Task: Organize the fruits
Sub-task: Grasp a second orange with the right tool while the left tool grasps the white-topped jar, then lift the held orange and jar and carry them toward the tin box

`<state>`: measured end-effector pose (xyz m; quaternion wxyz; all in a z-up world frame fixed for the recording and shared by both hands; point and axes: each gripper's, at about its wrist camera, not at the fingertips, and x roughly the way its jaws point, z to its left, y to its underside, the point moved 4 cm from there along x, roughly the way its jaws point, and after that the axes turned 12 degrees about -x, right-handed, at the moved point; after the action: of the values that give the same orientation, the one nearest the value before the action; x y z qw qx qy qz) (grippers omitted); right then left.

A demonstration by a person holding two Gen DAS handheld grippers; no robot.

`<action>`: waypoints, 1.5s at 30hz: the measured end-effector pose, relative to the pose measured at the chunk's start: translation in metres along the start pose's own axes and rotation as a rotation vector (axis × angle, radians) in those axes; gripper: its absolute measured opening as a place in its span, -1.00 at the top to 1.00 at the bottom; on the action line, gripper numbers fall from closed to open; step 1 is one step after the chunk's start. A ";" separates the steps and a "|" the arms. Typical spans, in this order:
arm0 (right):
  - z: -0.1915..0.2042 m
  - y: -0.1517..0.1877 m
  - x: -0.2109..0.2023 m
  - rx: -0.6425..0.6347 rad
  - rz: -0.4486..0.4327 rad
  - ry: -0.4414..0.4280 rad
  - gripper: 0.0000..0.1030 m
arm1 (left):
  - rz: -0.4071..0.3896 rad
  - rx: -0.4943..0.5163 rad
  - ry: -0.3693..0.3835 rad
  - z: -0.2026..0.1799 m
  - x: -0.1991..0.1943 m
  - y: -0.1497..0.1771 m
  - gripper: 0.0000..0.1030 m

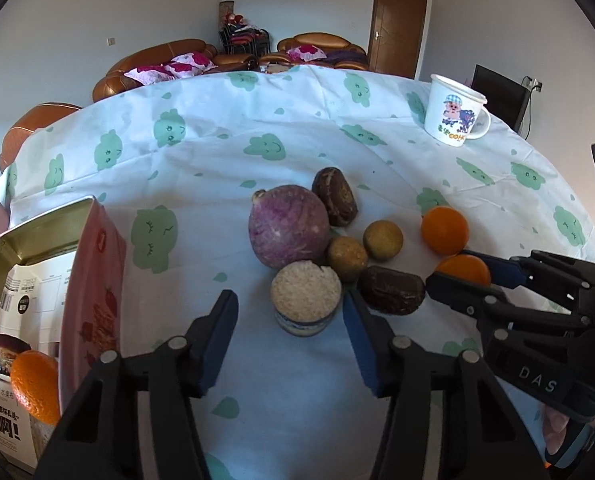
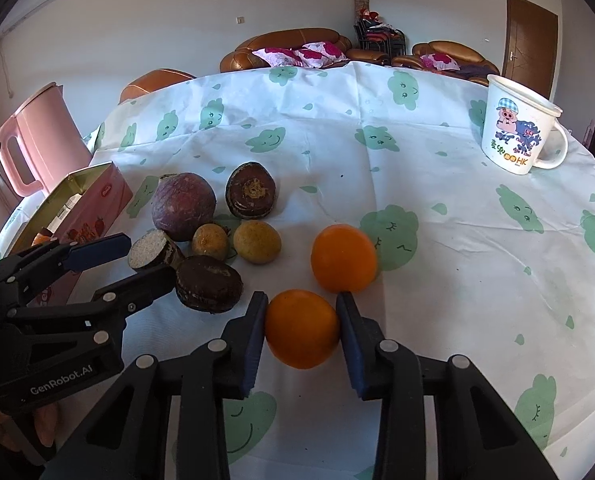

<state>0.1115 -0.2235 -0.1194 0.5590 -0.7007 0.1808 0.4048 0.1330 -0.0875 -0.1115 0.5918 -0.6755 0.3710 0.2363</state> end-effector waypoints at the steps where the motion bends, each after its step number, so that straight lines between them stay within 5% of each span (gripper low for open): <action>1: -0.001 0.000 0.000 0.003 -0.001 -0.003 0.29 | 0.020 -0.002 0.014 -0.001 0.004 0.000 0.17; 3: -0.002 0.001 -0.001 0.013 -0.008 -0.011 0.30 | 0.028 -0.016 0.035 -0.001 0.006 0.000 0.30; 24: 0.007 -0.006 -0.037 -0.038 -0.194 0.009 0.30 | -0.141 -0.027 0.056 0.003 -0.026 -0.006 0.31; 45: 0.018 -0.004 -0.066 -0.097 -0.344 0.052 0.30 | -0.329 -0.052 -0.001 0.010 -0.058 -0.005 0.31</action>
<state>0.0675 -0.2183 -0.0665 0.5807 -0.7576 0.0530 0.2934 0.1025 -0.0652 -0.0668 0.6050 -0.7421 0.2489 0.1462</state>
